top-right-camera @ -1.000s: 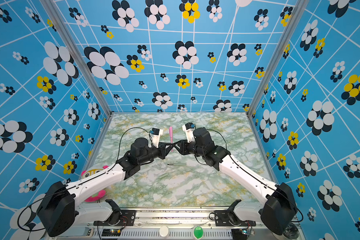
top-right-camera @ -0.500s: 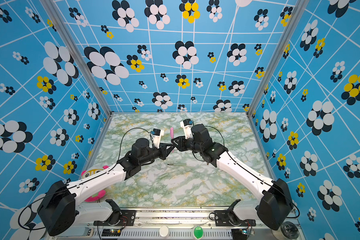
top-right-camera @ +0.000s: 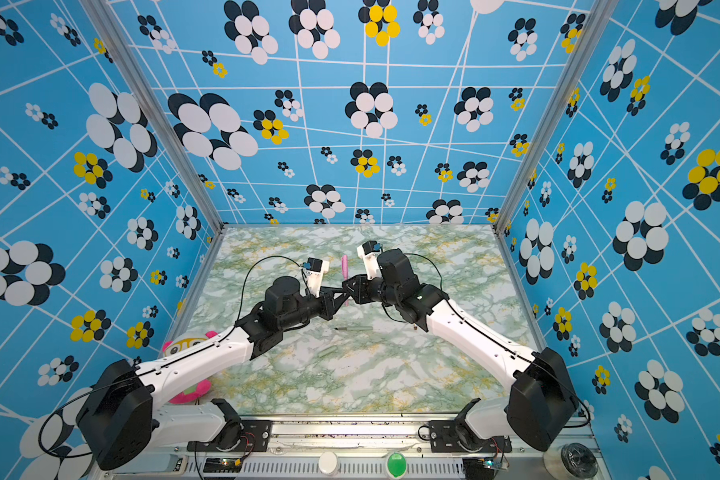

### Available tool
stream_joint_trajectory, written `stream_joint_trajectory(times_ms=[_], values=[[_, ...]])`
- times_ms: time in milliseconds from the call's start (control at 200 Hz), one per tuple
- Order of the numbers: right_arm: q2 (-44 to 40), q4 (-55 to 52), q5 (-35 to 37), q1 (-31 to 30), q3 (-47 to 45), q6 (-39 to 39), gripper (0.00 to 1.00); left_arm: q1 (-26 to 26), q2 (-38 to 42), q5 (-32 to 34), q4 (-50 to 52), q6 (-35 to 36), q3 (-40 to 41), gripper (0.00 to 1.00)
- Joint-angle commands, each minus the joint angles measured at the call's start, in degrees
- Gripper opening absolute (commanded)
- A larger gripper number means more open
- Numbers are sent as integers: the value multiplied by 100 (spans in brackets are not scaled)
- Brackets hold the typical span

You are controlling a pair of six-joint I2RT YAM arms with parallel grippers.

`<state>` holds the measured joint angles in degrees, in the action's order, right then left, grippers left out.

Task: Insert pens into pen caps
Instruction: Place the pen at the center of the table.

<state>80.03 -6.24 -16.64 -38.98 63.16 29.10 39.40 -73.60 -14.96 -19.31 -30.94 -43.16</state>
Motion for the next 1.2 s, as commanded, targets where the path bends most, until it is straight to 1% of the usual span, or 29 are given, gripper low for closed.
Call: stream_joint_trajectory(times_ms=[0, 175, 335, 505, 520, 565, 615, 650, 665, 680, 750, 845, 925, 1054, 1194], values=[[133, 105, 30, -13, 216, -113, 21, 57, -51, -68, -99, -46, -201, 0], [179, 79, 65, -8, 250, -159, 20, 63, -49, -51, -90, -52, -203, 0], [160, 71, 104, -13, 243, -167, 9, 59, -63, -5, -99, -85, -202, 0], [75, -40, 315, -13, 276, -154, 4, 66, -90, 54, -92, -150, -203, 0], [74, -70, 360, -13, 285, -145, 3, 62, -79, 50, -78, -152, -203, 3], [57, -213, 510, -4, 349, -155, 3, 59, -75, 21, -33, -148, -202, 16], [57, -413, 661, 20, 436, -185, 2, 61, -51, -34, 72, -91, -202, 28], [65, -555, 739, 59, 496, -194, 2, 59, -14, -51, 178, -20, -192, 39], [73, -615, 780, 81, 515, -194, 2, 59, 1, -51, 228, 9, -185, 42], [74, -682, 811, 97, 537, -190, 2, 59, 22, -51, 288, 30, -172, 48], [124, -982, 946, 216, 600, -188, 2, 59, 176, -37, 484, 131, -58, 62], [202, -1360, 1040, 433, 582, -135, 2, 57, 485, 33, 639, 243, 207, 73], [279, -1638, 1023, 609, 520, -94, 2, 55, 790, 122, 771, 351, 466, 79], [552, -2258, 962, 837, 516, -178, 3, 51, 1195, 359, 944, 502, 729, 87], [1016, -2904, 896, 1052, 539, -362, 3, 33, 1316, 487, 995, 600, 800, 90]])
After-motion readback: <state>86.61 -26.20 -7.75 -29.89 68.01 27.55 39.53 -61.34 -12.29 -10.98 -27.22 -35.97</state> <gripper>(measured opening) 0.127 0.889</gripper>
